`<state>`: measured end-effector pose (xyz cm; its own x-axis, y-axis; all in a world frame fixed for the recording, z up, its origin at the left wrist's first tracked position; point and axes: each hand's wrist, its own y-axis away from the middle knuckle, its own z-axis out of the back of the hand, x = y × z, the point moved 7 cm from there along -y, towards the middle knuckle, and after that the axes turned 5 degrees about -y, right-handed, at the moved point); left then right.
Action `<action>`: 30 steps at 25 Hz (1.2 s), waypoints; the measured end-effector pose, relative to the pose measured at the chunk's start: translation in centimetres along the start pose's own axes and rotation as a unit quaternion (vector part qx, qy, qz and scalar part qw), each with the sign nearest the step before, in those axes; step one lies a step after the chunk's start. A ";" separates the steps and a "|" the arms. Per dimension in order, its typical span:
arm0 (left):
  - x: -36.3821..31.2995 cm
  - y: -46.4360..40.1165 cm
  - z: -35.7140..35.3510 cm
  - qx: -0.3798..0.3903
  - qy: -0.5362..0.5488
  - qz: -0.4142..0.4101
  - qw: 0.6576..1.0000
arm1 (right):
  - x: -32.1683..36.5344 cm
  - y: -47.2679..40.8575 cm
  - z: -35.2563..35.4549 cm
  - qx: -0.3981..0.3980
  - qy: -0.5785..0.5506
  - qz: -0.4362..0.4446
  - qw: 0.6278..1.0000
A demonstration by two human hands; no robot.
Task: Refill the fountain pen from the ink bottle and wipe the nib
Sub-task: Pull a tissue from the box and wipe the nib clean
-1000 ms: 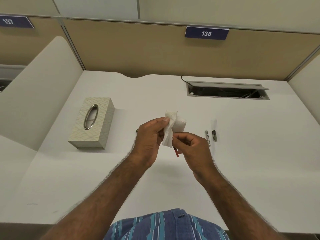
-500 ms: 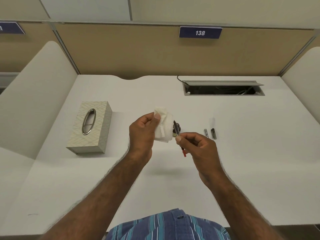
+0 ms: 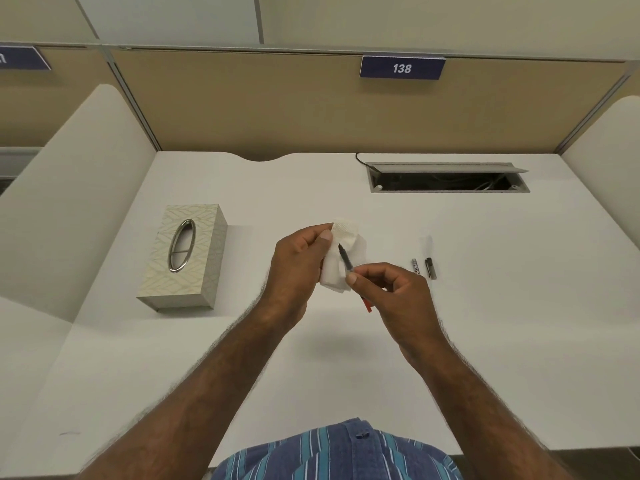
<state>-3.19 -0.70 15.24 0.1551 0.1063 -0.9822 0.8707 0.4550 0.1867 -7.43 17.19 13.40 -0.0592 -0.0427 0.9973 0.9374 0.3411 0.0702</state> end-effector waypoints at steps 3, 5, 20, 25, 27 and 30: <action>-0.4 0.2 -0.2 0.102 0.051 0.015 0.993 | -0.2 -0.1 0.3 -0.011 0.010 -0.008 1.000; -0.6 0.4 -0.1 0.168 0.097 0.023 0.981 | -0.1 -0.2 0.3 -0.011 0.013 -0.012 1.000; 1.4 0.6 -0.4 0.138 0.123 -0.003 0.983 | 1.3 0.8 -1.2 0.007 0.048 -0.008 0.999; 1.5 1.0 -1.2 0.123 0.129 0.023 0.984 | 1.1 0.9 -1.0 -0.008 0.054 0.003 0.998; 1.2 1.1 -1.3 0.116 0.143 0.032 0.982 | 1.1 1.1 -1.0 -0.014 0.055 0.004 0.998; 1.0 1.0 -1.2 0.102 0.160 0.043 0.981 | 1.3 1.3 -1.2 -0.014 0.053 0.009 0.998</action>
<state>-2.71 0.92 14.46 0.1062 0.4232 -0.8998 0.9409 0.2498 0.2285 -5.86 16.48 14.78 -0.0069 -0.1354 0.9908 0.9474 0.3161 0.0498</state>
